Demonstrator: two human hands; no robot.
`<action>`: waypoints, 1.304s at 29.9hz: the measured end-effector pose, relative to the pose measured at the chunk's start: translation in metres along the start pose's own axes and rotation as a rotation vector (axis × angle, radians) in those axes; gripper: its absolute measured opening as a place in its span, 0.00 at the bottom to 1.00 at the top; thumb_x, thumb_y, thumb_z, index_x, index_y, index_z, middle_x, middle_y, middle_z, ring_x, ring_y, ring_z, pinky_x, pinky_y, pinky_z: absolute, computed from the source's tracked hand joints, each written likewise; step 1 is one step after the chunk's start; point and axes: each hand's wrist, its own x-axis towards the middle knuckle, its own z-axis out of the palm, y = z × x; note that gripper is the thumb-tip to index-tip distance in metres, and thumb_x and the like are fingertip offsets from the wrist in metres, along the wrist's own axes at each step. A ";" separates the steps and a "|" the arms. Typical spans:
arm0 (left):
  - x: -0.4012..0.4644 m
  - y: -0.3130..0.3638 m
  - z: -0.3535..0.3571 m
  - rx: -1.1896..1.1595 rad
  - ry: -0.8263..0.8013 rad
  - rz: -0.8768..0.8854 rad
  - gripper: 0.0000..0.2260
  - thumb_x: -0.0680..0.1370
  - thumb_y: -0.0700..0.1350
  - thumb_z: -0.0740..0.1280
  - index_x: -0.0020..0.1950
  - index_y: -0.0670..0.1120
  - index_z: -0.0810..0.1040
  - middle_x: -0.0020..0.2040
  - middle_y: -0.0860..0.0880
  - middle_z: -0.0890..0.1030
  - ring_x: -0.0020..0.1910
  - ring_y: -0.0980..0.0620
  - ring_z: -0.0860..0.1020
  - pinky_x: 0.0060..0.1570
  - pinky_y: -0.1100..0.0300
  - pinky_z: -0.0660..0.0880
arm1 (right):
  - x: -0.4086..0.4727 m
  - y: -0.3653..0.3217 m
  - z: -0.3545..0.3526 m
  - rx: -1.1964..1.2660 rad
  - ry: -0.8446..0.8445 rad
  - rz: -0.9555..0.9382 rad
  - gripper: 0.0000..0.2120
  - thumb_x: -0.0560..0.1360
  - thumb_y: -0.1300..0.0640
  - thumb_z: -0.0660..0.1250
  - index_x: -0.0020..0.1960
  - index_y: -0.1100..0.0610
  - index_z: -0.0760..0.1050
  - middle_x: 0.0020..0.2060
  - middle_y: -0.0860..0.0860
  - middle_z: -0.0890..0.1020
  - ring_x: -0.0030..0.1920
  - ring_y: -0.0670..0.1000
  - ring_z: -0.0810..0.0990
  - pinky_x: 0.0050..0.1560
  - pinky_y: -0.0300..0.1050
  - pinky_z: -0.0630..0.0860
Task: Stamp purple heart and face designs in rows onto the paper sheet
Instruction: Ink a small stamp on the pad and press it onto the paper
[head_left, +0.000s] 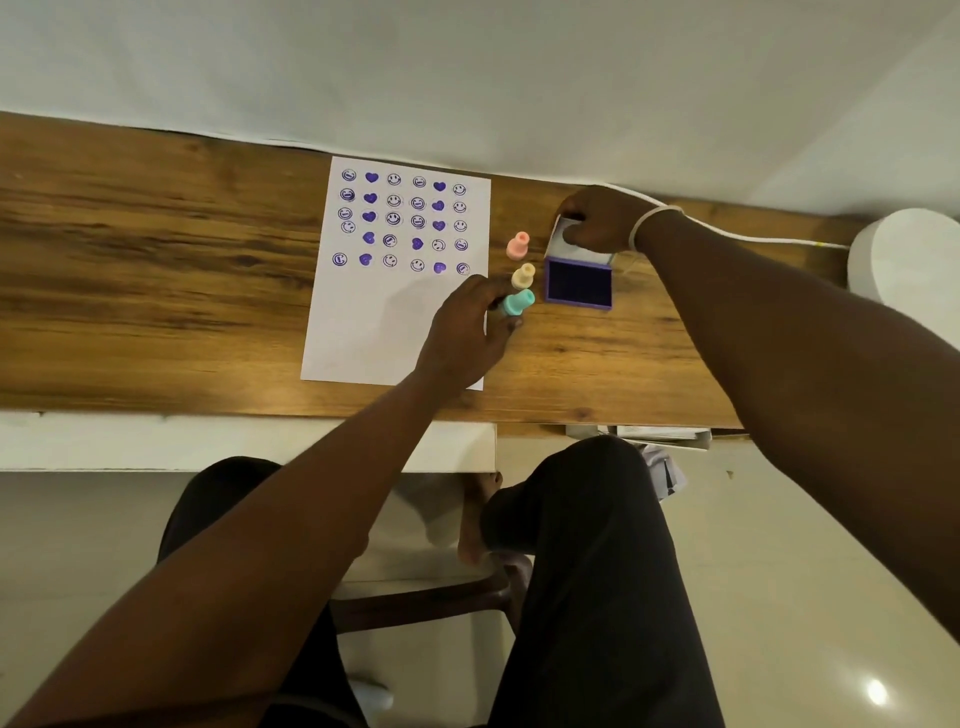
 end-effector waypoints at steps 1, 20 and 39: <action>0.000 0.001 0.000 0.002 0.001 -0.001 0.16 0.76 0.46 0.70 0.63 0.44 0.77 0.56 0.47 0.81 0.52 0.54 0.76 0.53 0.67 0.72 | 0.001 0.000 0.001 0.007 0.012 0.001 0.19 0.74 0.56 0.63 0.64 0.56 0.76 0.61 0.56 0.80 0.59 0.57 0.77 0.56 0.46 0.72; 0.001 0.030 -0.005 0.017 -0.029 -0.099 0.12 0.75 0.42 0.71 0.57 0.43 0.79 0.50 0.46 0.81 0.48 0.48 0.79 0.49 0.56 0.75 | -0.090 -0.051 0.056 0.548 0.159 -0.039 0.13 0.75 0.51 0.69 0.46 0.61 0.82 0.34 0.57 0.85 0.31 0.54 0.85 0.36 0.45 0.82; -0.006 0.011 -0.032 0.022 0.017 -0.179 0.15 0.76 0.45 0.72 0.61 0.41 0.78 0.55 0.44 0.83 0.53 0.49 0.81 0.56 0.56 0.78 | -0.043 -0.002 0.044 0.014 0.228 0.124 0.11 0.71 0.57 0.71 0.49 0.64 0.81 0.50 0.61 0.83 0.51 0.61 0.80 0.44 0.43 0.69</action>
